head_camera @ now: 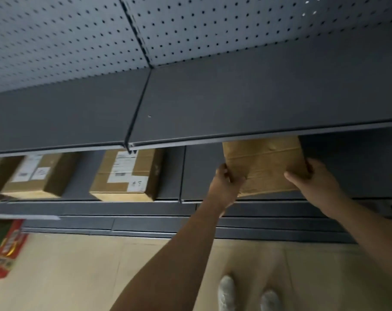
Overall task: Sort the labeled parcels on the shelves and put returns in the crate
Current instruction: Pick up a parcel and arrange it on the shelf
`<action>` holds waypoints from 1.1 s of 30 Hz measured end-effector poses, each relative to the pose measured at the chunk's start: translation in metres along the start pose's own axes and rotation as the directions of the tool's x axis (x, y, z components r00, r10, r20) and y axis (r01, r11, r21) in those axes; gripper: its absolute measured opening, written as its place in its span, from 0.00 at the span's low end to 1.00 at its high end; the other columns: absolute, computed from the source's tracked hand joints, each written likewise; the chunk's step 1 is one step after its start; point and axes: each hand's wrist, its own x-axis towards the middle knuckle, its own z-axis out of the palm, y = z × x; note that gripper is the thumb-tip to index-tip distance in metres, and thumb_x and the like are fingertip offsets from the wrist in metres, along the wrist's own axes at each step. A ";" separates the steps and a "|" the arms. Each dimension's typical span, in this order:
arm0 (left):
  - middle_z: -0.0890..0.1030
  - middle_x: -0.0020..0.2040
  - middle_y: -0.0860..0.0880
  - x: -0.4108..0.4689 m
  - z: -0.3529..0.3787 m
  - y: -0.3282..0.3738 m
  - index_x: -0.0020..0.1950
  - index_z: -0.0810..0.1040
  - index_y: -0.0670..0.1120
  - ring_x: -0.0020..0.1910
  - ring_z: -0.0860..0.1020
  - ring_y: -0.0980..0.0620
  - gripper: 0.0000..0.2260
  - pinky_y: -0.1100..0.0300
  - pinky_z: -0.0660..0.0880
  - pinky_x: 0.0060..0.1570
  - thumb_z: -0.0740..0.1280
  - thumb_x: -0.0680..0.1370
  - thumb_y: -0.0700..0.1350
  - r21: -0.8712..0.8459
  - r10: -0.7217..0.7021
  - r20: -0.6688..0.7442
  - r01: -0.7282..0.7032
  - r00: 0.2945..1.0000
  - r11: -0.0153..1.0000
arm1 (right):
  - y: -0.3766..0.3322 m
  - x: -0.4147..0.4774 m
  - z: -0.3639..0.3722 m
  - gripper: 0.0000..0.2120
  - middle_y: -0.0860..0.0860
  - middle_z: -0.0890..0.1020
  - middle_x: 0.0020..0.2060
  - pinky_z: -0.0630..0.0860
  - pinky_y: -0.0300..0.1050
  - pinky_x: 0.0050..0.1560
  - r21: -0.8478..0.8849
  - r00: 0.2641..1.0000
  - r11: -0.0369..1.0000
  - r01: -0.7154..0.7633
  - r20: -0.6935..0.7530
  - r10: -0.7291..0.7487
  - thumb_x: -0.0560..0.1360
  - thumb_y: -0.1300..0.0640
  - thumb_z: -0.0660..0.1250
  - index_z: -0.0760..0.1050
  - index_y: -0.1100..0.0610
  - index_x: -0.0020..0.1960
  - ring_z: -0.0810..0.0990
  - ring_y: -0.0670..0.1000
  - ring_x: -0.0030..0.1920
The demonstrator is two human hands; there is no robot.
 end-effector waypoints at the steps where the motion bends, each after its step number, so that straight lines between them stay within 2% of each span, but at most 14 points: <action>1: 0.77 0.62 0.54 -0.003 -0.001 -0.003 0.75 0.66 0.49 0.59 0.79 0.51 0.28 0.57 0.77 0.53 0.74 0.78 0.48 0.011 0.011 -0.007 -0.011 1.000 1.000 | 0.003 -0.004 0.003 0.34 0.50 0.78 0.61 0.75 0.52 0.59 0.016 1.000 1.000 0.001 -0.009 -0.001 0.75 0.43 0.74 0.67 0.54 0.76 0.78 0.58 0.61; 3: 0.76 0.59 0.58 -0.007 -0.001 -0.010 0.74 0.66 0.50 0.56 0.78 0.55 0.26 0.66 0.76 0.47 0.73 0.79 0.44 -0.007 0.022 -0.009 -0.022 1.000 1.000 | 0.008 -0.011 0.006 0.35 0.50 0.77 0.61 0.74 0.50 0.57 0.055 1.000 0.998 0.006 -0.030 -0.005 0.75 0.45 0.75 0.66 0.55 0.75 0.78 0.56 0.59; 4: 0.75 0.58 0.59 -0.008 -0.001 -0.013 0.74 0.65 0.51 0.55 0.79 0.55 0.26 0.66 0.76 0.47 0.72 0.79 0.42 -0.019 0.023 -0.007 -0.023 1.000 1.000 | 0.012 -0.014 0.007 0.35 0.52 0.77 0.61 0.73 0.50 0.56 0.075 0.999 0.997 0.002 -0.035 0.001 0.74 0.46 0.76 0.66 0.56 0.75 0.77 0.55 0.57; 8: 0.77 0.63 0.54 -0.013 -0.001 -0.023 0.74 0.65 0.53 0.58 0.81 0.50 0.29 0.53 0.81 0.54 0.73 0.77 0.39 -0.011 0.051 -0.021 -0.051 0.998 0.999 | 0.023 -0.023 0.011 0.33 0.53 0.76 0.59 0.73 0.49 0.54 0.076 1.000 0.997 0.003 -0.017 -0.002 0.73 0.52 0.78 0.67 0.60 0.71 0.77 0.54 0.57; 12: 0.77 0.60 0.53 -0.012 -0.002 -0.042 0.68 0.64 0.56 0.56 0.80 0.49 0.27 0.51 0.81 0.54 0.72 0.76 0.37 0.065 0.061 -0.045 -0.058 0.997 0.996 | 0.031 -0.027 0.022 0.31 0.55 0.77 0.61 0.76 0.54 0.56 -0.002 0.999 1.000 -0.031 0.035 0.031 0.74 0.56 0.77 0.66 0.59 0.70 0.77 0.55 0.58; 14: 0.77 0.58 0.55 -0.013 -0.002 -0.050 0.66 0.63 0.56 0.56 0.80 0.50 0.28 0.52 0.81 0.54 0.74 0.75 0.40 0.058 0.061 -0.011 -0.061 0.998 0.996 | 0.032 -0.028 0.026 0.32 0.52 0.76 0.62 0.76 0.54 0.56 -0.033 0.995 0.998 -0.056 0.080 0.058 0.74 0.54 0.77 0.65 0.56 0.72 0.77 0.54 0.58; 17: 0.76 0.59 0.58 -0.017 -0.003 -0.051 0.69 0.63 0.54 0.57 0.78 0.57 0.31 0.69 0.77 0.49 0.77 0.74 0.43 -0.028 0.066 0.055 -0.065 0.996 0.998 | 0.028 -0.034 0.027 0.36 0.48 0.77 0.62 0.74 0.51 0.56 -0.026 0.985 0.997 -0.074 0.151 0.078 0.72 0.52 0.78 0.64 0.50 0.74 0.77 0.52 0.58; 18: 0.76 0.60 0.57 -0.019 -0.005 -0.051 0.70 0.64 0.53 0.59 0.77 0.58 0.31 0.70 0.76 0.49 0.78 0.74 0.47 -0.076 0.084 0.067 -0.079 0.994 0.994 | 0.027 -0.037 0.027 0.37 0.47 0.77 0.62 0.74 0.51 0.57 0.000 0.984 0.998 -0.063 0.167 0.062 0.72 0.52 0.79 0.63 0.48 0.74 0.77 0.51 0.59; 22: 0.77 0.65 0.53 -0.026 -0.015 -0.043 0.75 0.67 0.52 0.64 0.77 0.53 0.35 0.63 0.75 0.57 0.73 0.72 0.64 -0.300 0.110 0.085 -0.080 0.990 0.951 | 0.024 -0.047 0.021 0.36 0.44 0.79 0.62 0.76 0.49 0.59 0.243 0.987 0.969 0.040 0.142 -0.076 0.72 0.45 0.78 0.65 0.45 0.75 0.79 0.49 0.61; 25: 0.79 0.61 0.55 -0.028 -0.024 -0.023 0.70 0.71 0.53 0.63 0.77 0.51 0.28 0.61 0.73 0.52 0.64 0.77 0.68 -0.361 0.056 0.070 -0.027 0.996 0.932 | 0.014 -0.052 0.017 0.37 0.43 0.79 0.59 0.75 0.48 0.59 0.396 0.995 0.918 0.022 0.079 -0.058 0.66 0.29 0.68 0.70 0.47 0.69 0.79 0.48 0.61; 27: 0.80 0.59 0.55 -0.025 -0.027 -0.014 0.68 0.72 0.55 0.60 0.78 0.52 0.26 0.59 0.74 0.52 0.60 0.77 0.69 -0.357 0.015 0.093 0.020 0.996 0.934 | 0.010 -0.048 0.017 0.43 0.43 0.79 0.59 0.74 0.56 0.65 0.362 0.997 0.932 -0.023 0.079 -0.006 0.61 0.17 0.61 0.70 0.44 0.67 0.78 0.50 0.60; 28: 0.81 0.60 0.55 -0.022 -0.028 -0.012 0.68 0.73 0.55 0.60 0.79 0.52 0.27 0.56 0.76 0.56 0.62 0.76 0.70 -0.334 -0.002 0.094 0.033 0.996 0.942 | 0.007 -0.046 0.018 0.44 0.45 0.79 0.58 0.75 0.59 0.66 0.308 0.996 0.950 -0.053 0.089 0.027 0.62 0.15 0.58 0.70 0.43 0.66 0.79 0.52 0.60; 30: 0.82 0.60 0.53 -0.018 -0.027 -0.015 0.69 0.74 0.55 0.60 0.80 0.52 0.25 0.48 0.75 0.66 0.69 0.76 0.66 -0.255 -0.030 0.077 0.049 0.997 0.966 | 0.002 -0.043 0.023 0.39 0.49 0.79 0.58 0.77 0.57 0.61 0.150 0.994 0.985 -0.084 0.087 0.071 0.71 0.19 0.55 0.71 0.46 0.69 0.79 0.54 0.57; 33: 0.83 0.59 0.53 -0.016 -0.027 -0.020 0.70 0.74 0.52 0.59 0.81 0.53 0.21 0.51 0.75 0.67 0.71 0.79 0.55 -0.191 -0.011 0.046 0.019 0.999 0.981 | -0.002 -0.044 0.031 0.29 0.50 0.79 0.59 0.73 0.50 0.55 0.068 0.997 0.996 -0.056 0.050 0.052 0.80 0.32 0.56 0.71 0.49 0.73 0.76 0.52 0.55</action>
